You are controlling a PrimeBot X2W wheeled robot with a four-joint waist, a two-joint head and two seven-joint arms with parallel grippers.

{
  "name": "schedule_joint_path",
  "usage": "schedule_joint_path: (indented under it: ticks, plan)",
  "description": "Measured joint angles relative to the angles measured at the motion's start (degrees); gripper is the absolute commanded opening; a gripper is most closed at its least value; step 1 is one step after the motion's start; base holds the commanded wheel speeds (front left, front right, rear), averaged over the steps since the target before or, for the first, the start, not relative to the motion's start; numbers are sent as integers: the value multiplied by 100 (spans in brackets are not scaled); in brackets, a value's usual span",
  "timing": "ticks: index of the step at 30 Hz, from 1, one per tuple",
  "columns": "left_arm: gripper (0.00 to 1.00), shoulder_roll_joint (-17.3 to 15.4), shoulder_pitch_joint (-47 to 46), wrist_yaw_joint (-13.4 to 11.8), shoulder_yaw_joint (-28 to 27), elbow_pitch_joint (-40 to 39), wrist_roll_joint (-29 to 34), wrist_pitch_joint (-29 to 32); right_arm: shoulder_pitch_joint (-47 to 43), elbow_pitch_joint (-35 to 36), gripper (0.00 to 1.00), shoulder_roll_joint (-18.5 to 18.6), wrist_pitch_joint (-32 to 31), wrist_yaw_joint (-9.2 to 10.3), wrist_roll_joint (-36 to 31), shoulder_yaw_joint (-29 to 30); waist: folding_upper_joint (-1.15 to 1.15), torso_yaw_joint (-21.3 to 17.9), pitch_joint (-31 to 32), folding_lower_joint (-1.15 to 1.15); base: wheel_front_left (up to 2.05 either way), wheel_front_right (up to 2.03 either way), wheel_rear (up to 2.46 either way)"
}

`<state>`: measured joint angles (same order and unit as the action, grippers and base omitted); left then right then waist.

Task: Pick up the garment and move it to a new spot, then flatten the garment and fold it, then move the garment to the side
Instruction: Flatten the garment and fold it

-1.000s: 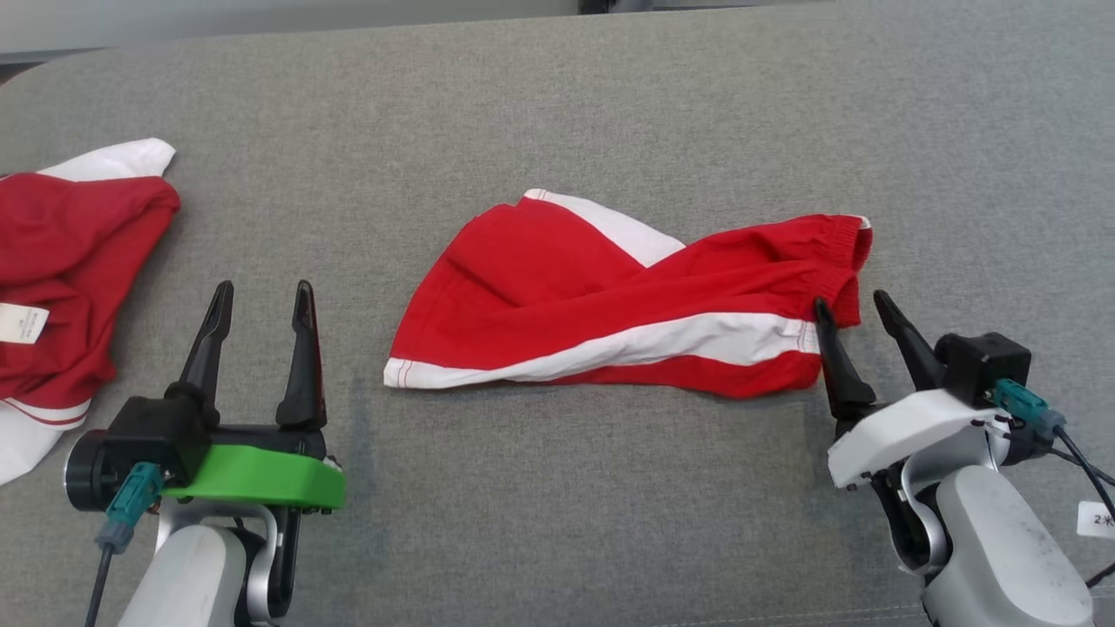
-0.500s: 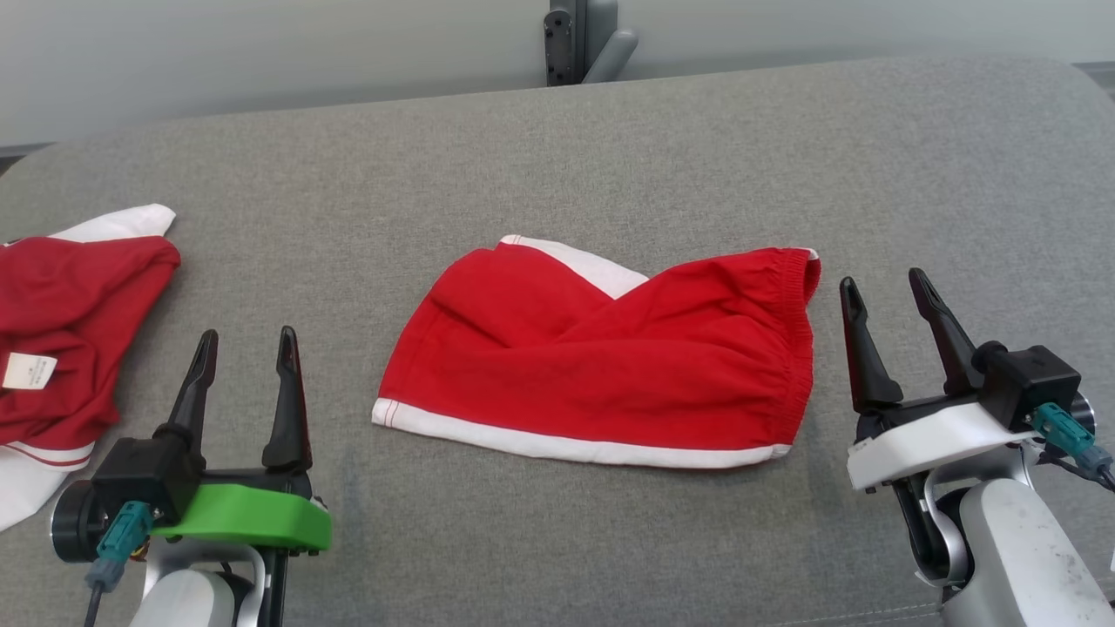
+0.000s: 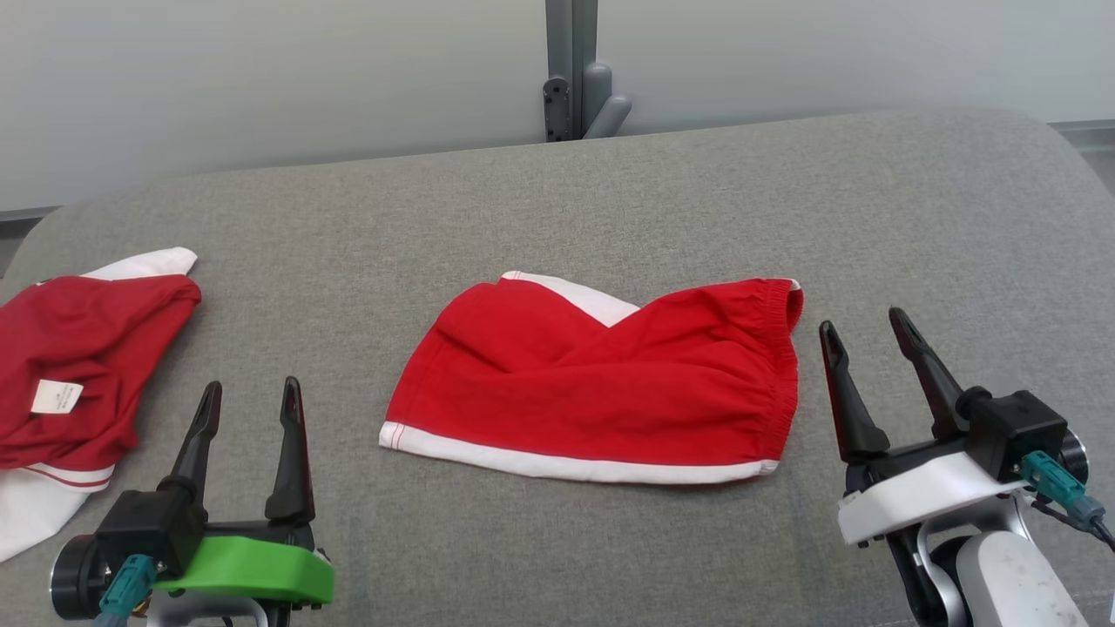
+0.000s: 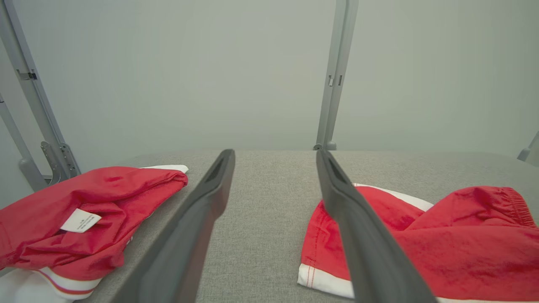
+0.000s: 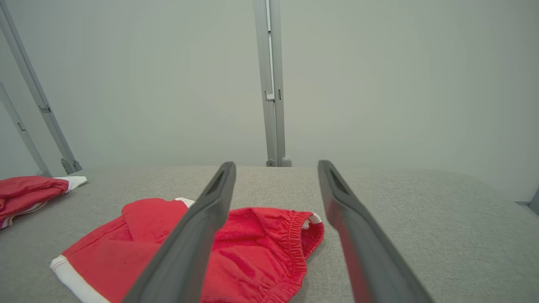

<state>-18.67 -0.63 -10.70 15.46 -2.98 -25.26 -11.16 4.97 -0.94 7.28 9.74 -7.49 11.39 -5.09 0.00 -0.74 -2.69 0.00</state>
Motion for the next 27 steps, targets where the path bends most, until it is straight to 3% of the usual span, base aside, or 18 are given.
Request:
schedule_joint_path:
  ticks: [20,27]
  plan:
    - [100,-66,15,-66,92,-109,-8,134,-130,37,100,-88,-64,0,1,76,0,26,-114,0,0,0,0]
    - [100,-143,-333,246,338,32,-27,358,-100,9,100,-130,-69,0,1,65,0,50,-301,0,0,0,0]
